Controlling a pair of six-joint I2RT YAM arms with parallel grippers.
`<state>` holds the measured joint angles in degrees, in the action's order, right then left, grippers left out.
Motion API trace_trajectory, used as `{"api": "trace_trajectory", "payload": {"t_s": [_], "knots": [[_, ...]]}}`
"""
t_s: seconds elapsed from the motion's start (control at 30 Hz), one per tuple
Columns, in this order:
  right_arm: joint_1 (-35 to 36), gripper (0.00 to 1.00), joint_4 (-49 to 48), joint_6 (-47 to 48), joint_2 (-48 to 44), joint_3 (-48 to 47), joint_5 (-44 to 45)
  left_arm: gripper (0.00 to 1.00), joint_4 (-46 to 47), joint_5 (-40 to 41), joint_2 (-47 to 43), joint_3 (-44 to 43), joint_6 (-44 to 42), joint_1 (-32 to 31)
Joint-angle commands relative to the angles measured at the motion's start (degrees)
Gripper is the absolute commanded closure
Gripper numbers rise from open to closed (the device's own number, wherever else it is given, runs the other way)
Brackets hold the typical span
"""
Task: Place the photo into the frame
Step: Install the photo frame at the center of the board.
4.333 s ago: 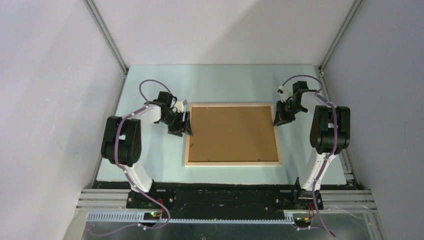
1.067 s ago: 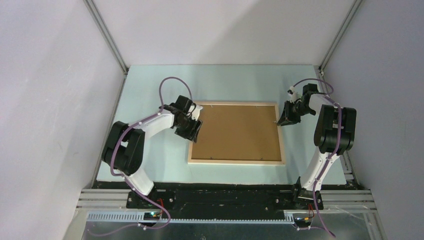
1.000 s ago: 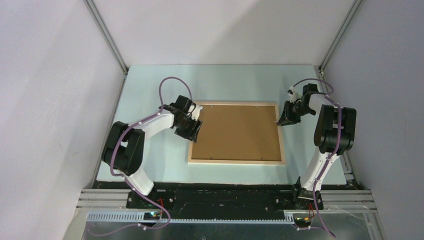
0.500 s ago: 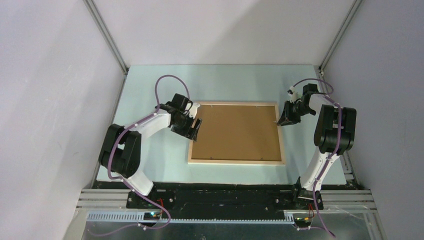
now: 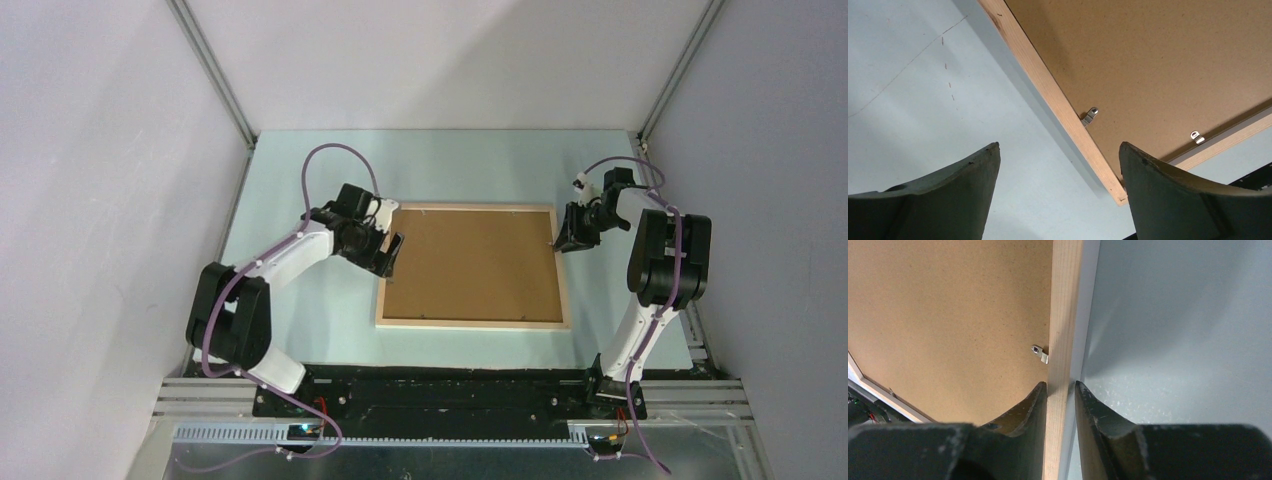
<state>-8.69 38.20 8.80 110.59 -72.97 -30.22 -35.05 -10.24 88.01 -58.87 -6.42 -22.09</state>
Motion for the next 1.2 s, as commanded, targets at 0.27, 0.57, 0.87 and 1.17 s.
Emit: {"api": "trace_trajectory", "payload": {"t_s": [0.27, 0.57, 0.87, 1.17], "knots": [[2.94, 0.45, -1.27, 2.14, -6.50, 0.51, 2.77, 0.08, 0.68, 6.31, 2.90, -4.02, -1.73, 0.18], [3.81, 0.31, -0.71, 5.65, -14.07, 1.87, 1.89, 0.20, 0.73, 3.73, 14.21, -12.34, 2.04, 0.56], [8.11, 0.27, -0.42, 9.15, -21.98, 7.81, 6.32, 0.47, 0.48, 1.59, 20.72, -18.42, 5.08, 2.19], [13.23, 0.26, -0.95, 11.27, -29.36, 12.51, 9.82, 0.66, 0.47, 0.00, 25.61, -20.77, 9.55, 3.25]]}}
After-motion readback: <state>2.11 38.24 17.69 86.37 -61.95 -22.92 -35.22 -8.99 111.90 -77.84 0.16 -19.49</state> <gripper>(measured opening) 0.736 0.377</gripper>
